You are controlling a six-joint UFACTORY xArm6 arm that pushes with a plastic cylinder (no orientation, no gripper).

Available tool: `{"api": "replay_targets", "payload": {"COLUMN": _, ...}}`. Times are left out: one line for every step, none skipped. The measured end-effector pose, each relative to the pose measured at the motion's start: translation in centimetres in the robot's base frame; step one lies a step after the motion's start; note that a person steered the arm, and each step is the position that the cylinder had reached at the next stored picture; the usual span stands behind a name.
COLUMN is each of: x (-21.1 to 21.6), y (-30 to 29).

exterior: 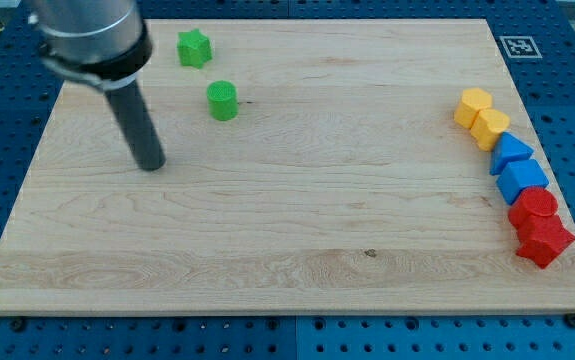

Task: Push the green circle diagonally bottom right to the green star

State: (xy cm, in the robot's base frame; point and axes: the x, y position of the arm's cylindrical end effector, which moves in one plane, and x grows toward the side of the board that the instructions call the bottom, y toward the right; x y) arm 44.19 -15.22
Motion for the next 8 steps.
{"api": "replay_targets", "payload": {"x": -4.2, "y": 2.2}}
{"api": "replay_targets", "payload": {"x": -5.2, "y": 4.3}}
{"api": "replay_targets", "payload": {"x": -6.8, "y": 4.5}}
{"api": "replay_targets", "payload": {"x": -7.9, "y": 4.8}}
{"api": "replay_targets", "payload": {"x": -7.9, "y": 7.3}}
{"api": "replay_targets", "payload": {"x": -7.9, "y": 7.3}}
{"api": "replay_targets", "payload": {"x": -7.9, "y": 7.3}}
{"api": "replay_targets", "payload": {"x": -8.2, "y": 8.1}}
